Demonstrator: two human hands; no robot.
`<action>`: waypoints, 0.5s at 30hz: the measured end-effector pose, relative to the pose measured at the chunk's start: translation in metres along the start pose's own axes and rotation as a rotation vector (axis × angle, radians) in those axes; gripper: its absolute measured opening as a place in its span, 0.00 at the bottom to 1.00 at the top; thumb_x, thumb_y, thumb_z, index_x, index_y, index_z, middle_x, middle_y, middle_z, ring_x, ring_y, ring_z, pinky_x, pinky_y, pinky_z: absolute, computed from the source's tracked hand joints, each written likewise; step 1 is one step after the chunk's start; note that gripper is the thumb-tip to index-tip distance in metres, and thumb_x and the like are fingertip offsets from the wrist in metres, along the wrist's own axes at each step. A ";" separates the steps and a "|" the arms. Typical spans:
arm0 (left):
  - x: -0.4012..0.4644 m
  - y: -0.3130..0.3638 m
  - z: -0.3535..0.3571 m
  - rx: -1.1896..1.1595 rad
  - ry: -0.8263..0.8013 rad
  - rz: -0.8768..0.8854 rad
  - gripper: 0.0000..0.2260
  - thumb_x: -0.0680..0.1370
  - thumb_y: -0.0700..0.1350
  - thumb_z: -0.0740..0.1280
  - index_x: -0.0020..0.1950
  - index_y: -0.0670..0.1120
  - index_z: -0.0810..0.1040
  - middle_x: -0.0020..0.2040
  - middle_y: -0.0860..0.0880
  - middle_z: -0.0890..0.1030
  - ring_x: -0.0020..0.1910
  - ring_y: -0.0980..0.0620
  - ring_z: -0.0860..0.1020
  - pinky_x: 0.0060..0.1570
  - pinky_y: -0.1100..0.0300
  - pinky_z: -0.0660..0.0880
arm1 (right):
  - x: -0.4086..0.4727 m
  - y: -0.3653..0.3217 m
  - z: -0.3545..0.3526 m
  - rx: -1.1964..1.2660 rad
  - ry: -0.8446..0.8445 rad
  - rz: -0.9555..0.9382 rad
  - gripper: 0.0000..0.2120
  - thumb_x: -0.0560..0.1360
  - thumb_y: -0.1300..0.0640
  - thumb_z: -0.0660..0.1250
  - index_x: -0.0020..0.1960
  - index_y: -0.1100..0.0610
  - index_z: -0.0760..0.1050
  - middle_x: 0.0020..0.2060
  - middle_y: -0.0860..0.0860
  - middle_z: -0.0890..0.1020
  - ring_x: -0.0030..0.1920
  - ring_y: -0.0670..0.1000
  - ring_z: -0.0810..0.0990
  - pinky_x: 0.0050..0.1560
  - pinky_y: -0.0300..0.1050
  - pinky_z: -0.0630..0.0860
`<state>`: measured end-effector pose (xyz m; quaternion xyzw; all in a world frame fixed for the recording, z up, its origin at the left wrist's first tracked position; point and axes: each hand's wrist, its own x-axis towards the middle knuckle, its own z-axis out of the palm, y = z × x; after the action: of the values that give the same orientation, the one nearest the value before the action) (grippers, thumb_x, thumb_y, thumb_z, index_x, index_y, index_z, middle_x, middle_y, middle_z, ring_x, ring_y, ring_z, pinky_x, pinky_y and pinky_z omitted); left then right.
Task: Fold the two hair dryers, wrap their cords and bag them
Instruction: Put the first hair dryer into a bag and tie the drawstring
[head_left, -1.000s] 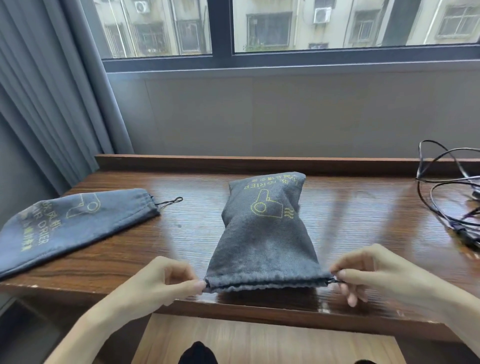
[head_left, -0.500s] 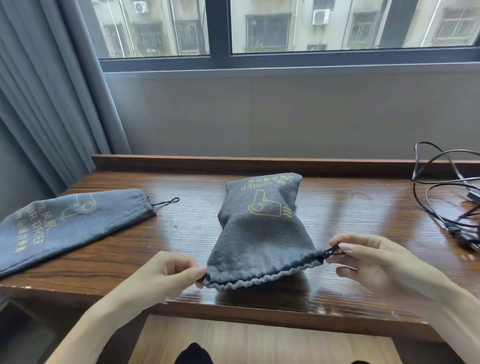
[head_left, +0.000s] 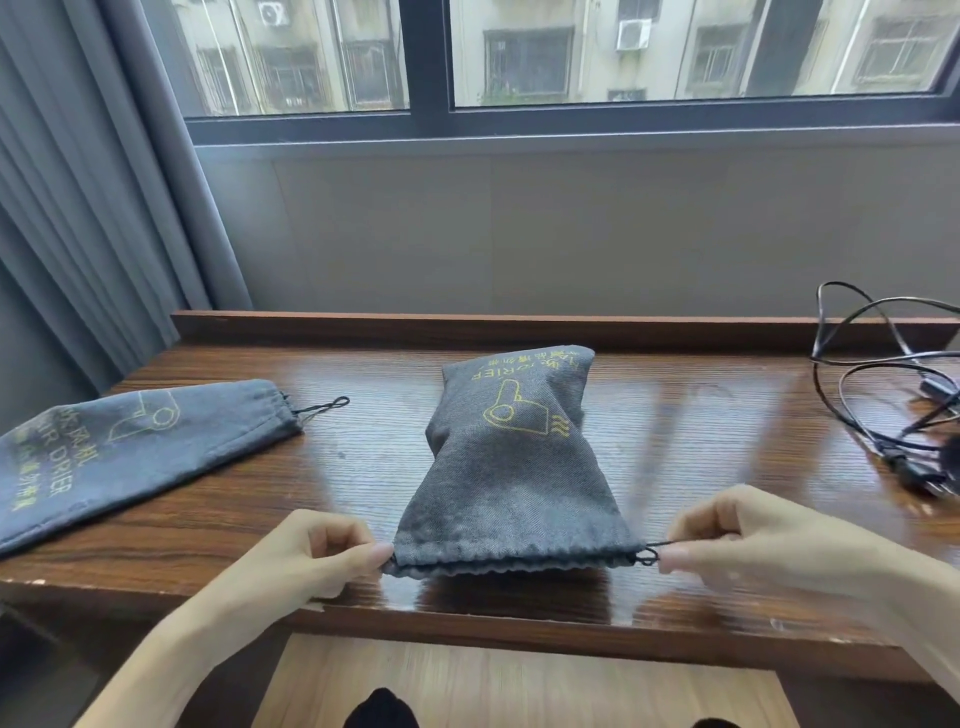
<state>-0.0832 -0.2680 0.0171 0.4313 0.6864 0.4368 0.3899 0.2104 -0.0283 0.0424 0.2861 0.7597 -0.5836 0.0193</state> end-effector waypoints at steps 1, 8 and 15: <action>0.000 0.000 0.001 -0.001 0.004 0.000 0.17 0.68 0.59 0.72 0.33 0.46 0.76 0.31 0.47 0.61 0.31 0.52 0.56 0.30 0.63 0.52 | 0.001 -0.001 0.002 -0.092 0.015 0.002 0.15 0.67 0.47 0.76 0.40 0.61 0.83 0.29 0.51 0.72 0.31 0.46 0.67 0.31 0.32 0.63; -0.003 -0.002 0.001 -0.012 -0.044 0.010 0.17 0.67 0.58 0.72 0.35 0.44 0.79 0.30 0.48 0.63 0.32 0.50 0.56 0.33 0.59 0.52 | 0.008 -0.005 -0.003 0.279 0.153 -0.164 0.16 0.65 0.47 0.76 0.35 0.60 0.80 0.31 0.53 0.75 0.35 0.49 0.73 0.40 0.39 0.73; -0.008 -0.005 -0.013 0.039 -0.035 -0.012 0.21 0.70 0.62 0.70 0.33 0.43 0.76 0.32 0.46 0.61 0.32 0.50 0.57 0.34 0.64 0.60 | 0.011 0.008 -0.010 0.244 0.170 -0.214 0.23 0.68 0.41 0.68 0.30 0.58 0.67 0.29 0.56 0.57 0.29 0.51 0.60 0.32 0.37 0.66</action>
<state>-0.0940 -0.2806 0.0176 0.4423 0.6904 0.4136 0.3959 0.2081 -0.0132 0.0344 0.2522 0.7082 -0.6440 -0.1419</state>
